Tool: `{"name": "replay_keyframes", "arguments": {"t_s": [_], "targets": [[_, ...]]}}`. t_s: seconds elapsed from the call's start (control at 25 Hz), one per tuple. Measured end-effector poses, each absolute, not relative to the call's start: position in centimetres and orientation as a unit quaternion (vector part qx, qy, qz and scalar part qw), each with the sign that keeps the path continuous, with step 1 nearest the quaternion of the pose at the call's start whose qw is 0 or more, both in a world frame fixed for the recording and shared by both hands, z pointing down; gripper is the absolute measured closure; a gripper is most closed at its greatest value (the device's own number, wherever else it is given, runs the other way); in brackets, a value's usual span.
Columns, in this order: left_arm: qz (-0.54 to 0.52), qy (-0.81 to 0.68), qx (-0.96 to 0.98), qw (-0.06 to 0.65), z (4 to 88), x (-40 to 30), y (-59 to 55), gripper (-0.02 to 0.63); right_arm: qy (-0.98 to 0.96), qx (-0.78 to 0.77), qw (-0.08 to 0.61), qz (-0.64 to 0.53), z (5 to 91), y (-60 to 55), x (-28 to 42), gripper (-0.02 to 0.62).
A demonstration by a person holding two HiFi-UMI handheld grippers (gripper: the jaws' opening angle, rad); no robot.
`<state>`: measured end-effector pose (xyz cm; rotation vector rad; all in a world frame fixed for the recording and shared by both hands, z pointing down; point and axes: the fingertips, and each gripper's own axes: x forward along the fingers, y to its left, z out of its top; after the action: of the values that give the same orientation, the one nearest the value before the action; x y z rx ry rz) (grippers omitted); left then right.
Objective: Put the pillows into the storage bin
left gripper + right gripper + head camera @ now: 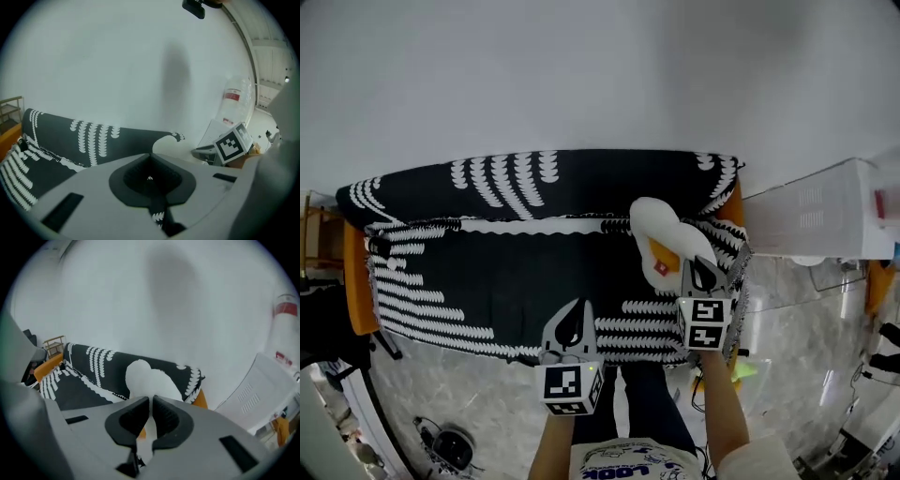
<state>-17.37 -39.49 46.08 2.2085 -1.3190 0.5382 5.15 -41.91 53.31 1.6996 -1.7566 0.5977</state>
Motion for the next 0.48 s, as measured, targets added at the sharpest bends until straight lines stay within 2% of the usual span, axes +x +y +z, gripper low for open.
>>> {"name": "replay_keyframes", "arguments": {"t_s": [0.48], "targets": [[0.168, -0.394, 0.882, 0.194, 38.5, -16.5, -34.5, 0.592, -0.591, 0.747, 0.248, 0.178, 39.6, -30.4, 5.5, 0.561]]}}
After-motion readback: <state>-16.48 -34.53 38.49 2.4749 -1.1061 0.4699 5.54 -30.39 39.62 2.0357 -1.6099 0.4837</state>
